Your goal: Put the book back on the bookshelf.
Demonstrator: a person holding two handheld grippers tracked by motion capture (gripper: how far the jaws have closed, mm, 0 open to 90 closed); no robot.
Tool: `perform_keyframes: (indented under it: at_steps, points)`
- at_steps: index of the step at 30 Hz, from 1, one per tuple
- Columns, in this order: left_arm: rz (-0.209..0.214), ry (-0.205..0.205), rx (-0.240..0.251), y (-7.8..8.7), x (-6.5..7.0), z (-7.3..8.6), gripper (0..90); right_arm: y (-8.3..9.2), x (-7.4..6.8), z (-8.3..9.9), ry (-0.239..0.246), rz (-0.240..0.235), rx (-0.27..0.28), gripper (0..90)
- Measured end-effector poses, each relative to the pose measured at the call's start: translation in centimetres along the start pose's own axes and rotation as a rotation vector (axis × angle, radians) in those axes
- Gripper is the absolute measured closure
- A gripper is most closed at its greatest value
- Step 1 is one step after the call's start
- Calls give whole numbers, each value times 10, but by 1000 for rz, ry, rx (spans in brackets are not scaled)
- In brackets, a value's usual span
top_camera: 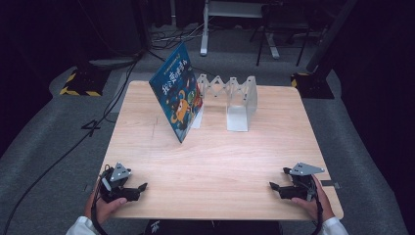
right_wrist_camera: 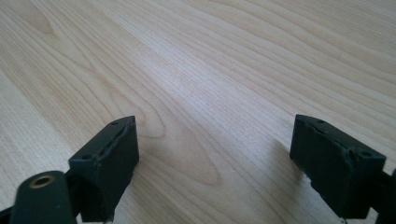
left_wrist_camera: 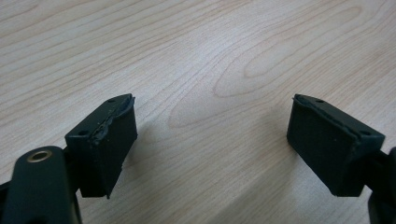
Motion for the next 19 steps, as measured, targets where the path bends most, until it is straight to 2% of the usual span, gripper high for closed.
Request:
perform_keyframes:
  at_steps: [19]
  points:
    - [-3, 5, 1, -1, 0, -1, 159, 0, 0, 0, -2, -1, 1, 157]
Point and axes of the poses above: each handheld gripper's, and its own axes: y roughly backward along the jaws, z roughly out of its underside, x roughly to its right, the point moved 4 cm from there along -y, roughly forward along the jaws, and after that the axes turned 4 degrees about z, right-handed, at the moved point
